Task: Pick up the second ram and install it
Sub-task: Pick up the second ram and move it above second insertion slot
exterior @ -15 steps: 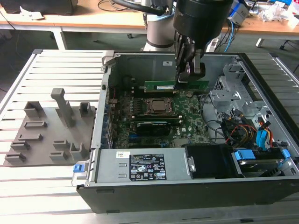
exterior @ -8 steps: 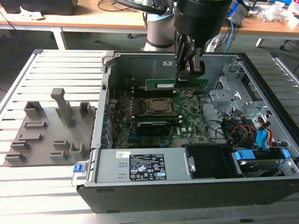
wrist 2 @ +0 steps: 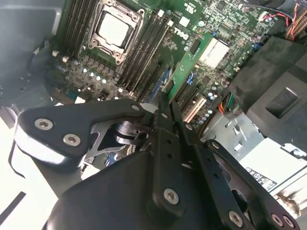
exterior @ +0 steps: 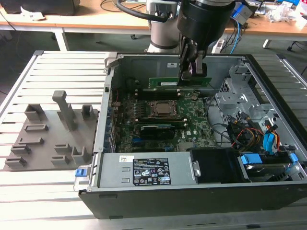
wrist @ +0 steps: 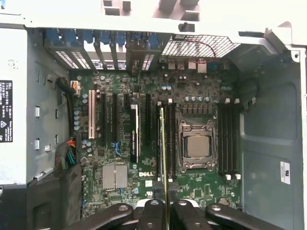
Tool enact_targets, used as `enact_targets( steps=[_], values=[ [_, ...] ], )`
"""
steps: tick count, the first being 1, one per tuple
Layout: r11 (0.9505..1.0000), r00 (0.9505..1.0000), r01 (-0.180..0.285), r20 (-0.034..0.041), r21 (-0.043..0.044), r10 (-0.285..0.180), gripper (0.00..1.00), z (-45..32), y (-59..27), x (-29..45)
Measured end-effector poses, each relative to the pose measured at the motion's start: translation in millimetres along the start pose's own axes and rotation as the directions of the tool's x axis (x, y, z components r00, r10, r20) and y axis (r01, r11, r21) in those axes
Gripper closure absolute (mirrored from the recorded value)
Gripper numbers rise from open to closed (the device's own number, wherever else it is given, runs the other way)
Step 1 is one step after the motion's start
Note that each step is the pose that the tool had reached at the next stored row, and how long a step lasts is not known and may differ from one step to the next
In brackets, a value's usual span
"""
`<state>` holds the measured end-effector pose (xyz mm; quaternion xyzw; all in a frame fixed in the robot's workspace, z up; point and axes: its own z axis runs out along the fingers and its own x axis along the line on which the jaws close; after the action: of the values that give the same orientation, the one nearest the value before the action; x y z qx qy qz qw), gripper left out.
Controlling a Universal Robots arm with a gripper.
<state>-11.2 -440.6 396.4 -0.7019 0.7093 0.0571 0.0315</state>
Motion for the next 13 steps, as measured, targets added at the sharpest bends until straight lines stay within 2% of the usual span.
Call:
enact_targets(
  steps=[13],
  values=[
    [1.0000, 1.0000, 0.000, -0.0002, -0.0001, 0.000, 0.86, 6.6, -0.5, 0.8]
  ],
)
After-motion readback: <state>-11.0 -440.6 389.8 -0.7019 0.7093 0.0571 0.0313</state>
